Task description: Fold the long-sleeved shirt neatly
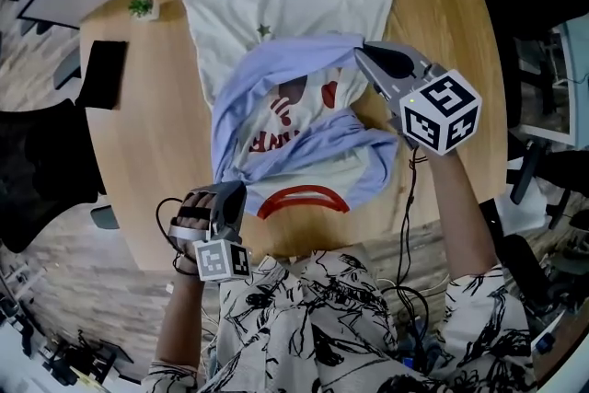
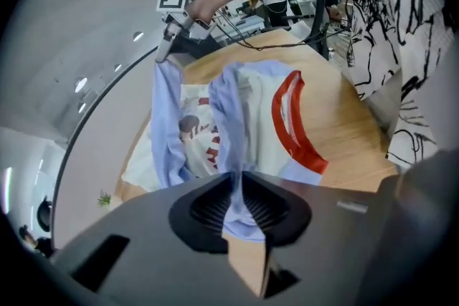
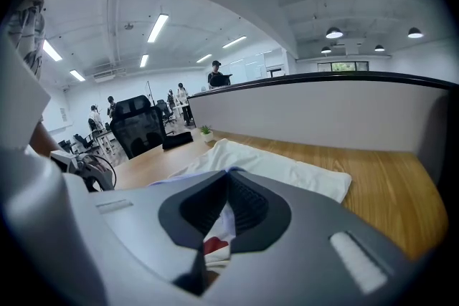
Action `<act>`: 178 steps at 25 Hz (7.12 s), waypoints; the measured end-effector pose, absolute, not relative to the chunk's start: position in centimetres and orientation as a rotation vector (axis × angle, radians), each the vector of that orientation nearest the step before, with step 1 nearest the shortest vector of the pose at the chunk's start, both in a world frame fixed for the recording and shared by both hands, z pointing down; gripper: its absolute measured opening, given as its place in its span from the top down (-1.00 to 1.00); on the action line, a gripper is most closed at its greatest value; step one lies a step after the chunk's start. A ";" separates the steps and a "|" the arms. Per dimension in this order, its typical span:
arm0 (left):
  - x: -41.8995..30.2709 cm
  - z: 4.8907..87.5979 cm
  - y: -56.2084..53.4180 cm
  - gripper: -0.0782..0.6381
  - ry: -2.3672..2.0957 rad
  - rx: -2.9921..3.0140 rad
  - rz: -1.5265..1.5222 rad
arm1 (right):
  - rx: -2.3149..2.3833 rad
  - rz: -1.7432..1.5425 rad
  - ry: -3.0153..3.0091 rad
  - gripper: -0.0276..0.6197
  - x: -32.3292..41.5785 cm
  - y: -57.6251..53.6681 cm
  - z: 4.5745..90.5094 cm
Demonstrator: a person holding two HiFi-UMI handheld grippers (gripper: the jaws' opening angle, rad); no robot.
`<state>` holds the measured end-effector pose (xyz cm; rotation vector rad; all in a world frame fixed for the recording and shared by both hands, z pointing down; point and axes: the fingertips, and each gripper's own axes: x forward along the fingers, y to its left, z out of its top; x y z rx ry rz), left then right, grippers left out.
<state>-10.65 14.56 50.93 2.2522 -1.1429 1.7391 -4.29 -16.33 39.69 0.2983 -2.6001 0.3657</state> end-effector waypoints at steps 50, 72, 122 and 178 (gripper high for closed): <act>-16.2 52.9 17.1 0.59 -1.445 2.103 1.412 | 0.337 0.642 -2.415 0.85 12.8 -4.5 46.9; 5.2 47.5 3.3 -0.10 -1.517 2.180 0.965 | 0.109 0.499 -2.412 0.22 5.8 -18.5 47.8; 1.0 50.2 9.3 -0.33 -1.491 1.979 0.961 | -0.336 -0.152 -2.261 0.15 12.6 -16.0 50.1; -0.6 46.5 24.7 0.74 -0.835 2.717 1.328 | -0.231 -0.418 -2.262 0.86 18.2 12.5 46.1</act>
